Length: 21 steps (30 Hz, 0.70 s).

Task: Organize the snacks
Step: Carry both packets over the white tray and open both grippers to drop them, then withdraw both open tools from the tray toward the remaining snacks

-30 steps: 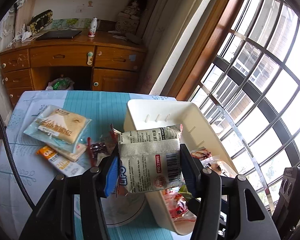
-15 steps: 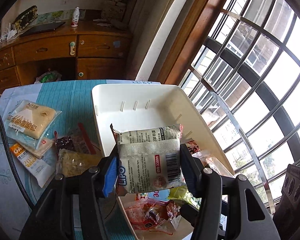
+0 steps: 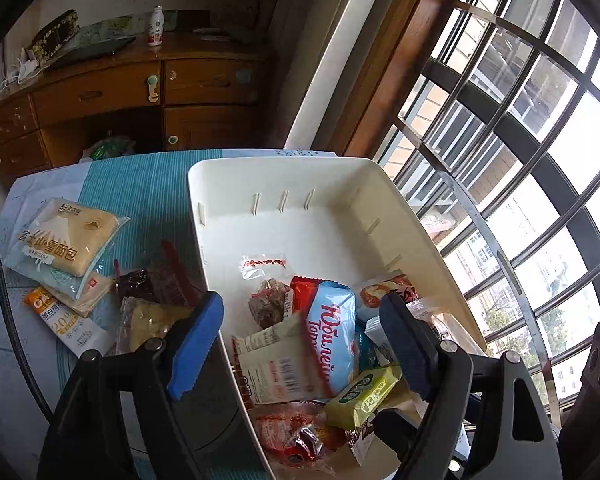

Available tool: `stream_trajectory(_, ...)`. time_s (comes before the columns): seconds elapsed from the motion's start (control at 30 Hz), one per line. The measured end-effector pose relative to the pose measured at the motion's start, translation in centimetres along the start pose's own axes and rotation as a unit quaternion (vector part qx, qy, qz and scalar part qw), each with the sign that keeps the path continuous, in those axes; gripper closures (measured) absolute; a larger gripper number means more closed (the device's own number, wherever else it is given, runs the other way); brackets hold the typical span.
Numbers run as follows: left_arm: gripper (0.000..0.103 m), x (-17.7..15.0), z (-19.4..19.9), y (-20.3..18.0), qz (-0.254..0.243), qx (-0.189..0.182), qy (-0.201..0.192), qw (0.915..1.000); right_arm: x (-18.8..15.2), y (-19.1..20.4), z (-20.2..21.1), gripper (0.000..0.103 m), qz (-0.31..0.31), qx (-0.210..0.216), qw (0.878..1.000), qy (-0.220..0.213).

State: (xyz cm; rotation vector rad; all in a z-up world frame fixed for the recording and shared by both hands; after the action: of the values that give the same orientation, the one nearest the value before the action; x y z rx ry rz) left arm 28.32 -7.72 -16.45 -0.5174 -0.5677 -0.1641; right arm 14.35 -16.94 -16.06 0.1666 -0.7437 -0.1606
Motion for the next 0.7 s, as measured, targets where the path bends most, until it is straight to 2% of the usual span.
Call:
stream_trajectory(0.17, 0.022, 0.8, 1.6, 2.1, 0.029, -0.003, -0.016, 0.9995, 0.4, 0.8, 0.2, 0.037, 0.012, -0.001, 1.000, -0.011)
stream_trajectory(0.37, 0.020, 1.7, 4.4, 5.5, 0.065, 0.012, -0.036, 0.9972, 0.8, 2.3, 0.5, 0.037, 0.040, -0.009, 0.999, -0.022)
stream_trajectory(0.47, 0.015, 2.2, 5.9, 6.9, 0.073, 0.019, -0.047, 0.9960, 1.1, 3.2, 0.6, 0.037, 0.055, -0.013, 0.998, -0.027)
stream_trajectory(0.7, 0.015, 2.7, 8.1, 11.3, 0.080, 0.049, -0.054, 0.9942, 1.8, 6.0, 1.1, 0.037, 0.096, -0.037, 0.994, -0.045)
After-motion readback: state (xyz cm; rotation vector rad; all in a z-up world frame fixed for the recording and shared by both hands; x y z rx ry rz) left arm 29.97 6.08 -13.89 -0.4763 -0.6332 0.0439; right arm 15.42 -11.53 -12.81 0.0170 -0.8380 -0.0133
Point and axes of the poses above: each gripper's, at about its wrist camera, not at the fingertips, and z roughly against the way its jaws point, y to its left, x to its top, the point moved 4 cm from there along -z, roughly the way its jaws point, and after that the axes turned 14 degrees about z, right-handed, at the moved point
